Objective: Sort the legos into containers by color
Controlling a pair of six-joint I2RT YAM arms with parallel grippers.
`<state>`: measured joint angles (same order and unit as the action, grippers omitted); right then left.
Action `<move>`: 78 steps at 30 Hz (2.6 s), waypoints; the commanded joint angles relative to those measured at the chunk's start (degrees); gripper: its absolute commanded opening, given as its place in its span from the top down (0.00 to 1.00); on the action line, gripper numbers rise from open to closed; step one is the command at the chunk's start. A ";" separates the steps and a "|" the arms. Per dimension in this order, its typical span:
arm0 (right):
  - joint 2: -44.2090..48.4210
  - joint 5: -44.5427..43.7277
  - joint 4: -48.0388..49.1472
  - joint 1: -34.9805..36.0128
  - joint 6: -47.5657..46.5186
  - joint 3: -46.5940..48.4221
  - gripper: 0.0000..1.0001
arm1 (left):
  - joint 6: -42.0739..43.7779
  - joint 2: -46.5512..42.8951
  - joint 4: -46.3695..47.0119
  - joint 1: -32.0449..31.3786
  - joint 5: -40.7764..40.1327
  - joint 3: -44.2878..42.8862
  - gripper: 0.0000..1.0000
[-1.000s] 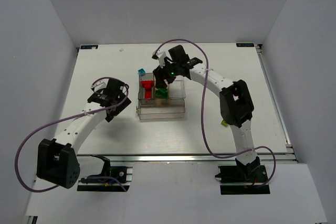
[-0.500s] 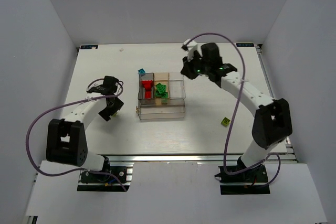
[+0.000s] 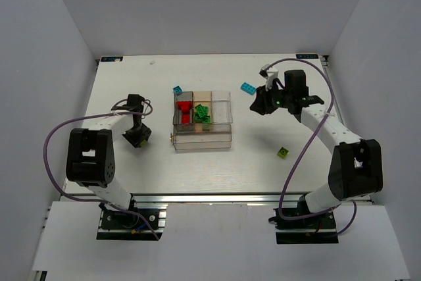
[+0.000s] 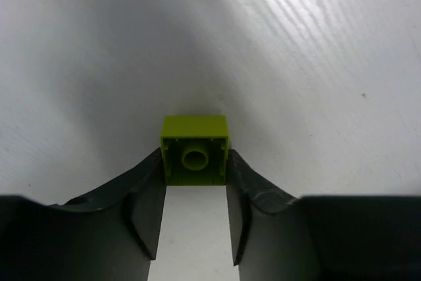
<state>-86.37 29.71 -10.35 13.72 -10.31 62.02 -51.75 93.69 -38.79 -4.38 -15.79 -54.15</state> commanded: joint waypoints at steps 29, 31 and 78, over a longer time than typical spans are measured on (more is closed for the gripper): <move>-3.02 -6.25 -23.31 -10.99 -7.44 3.72 0.30 | 28.71 14.58 15.77 -19.34 45.87 -35.30 0.85; -2.93 -6.16 -24.10 -11.43 -8.24 3.64 0.30 | 29.68 18.17 12.87 -21.27 43.75 -40.32 0.80; -1.88 -14.43 -27.97 -6.42 -37.16 -9.12 1.00 | 16.42 -28.36 7.41 -23.57 6.40 -6.50 0.30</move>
<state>-90.13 15.55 -40.75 6.90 -47.20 50.89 -33.06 71.53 -29.93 -28.25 -3.64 -61.82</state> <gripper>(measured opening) 0.438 0.697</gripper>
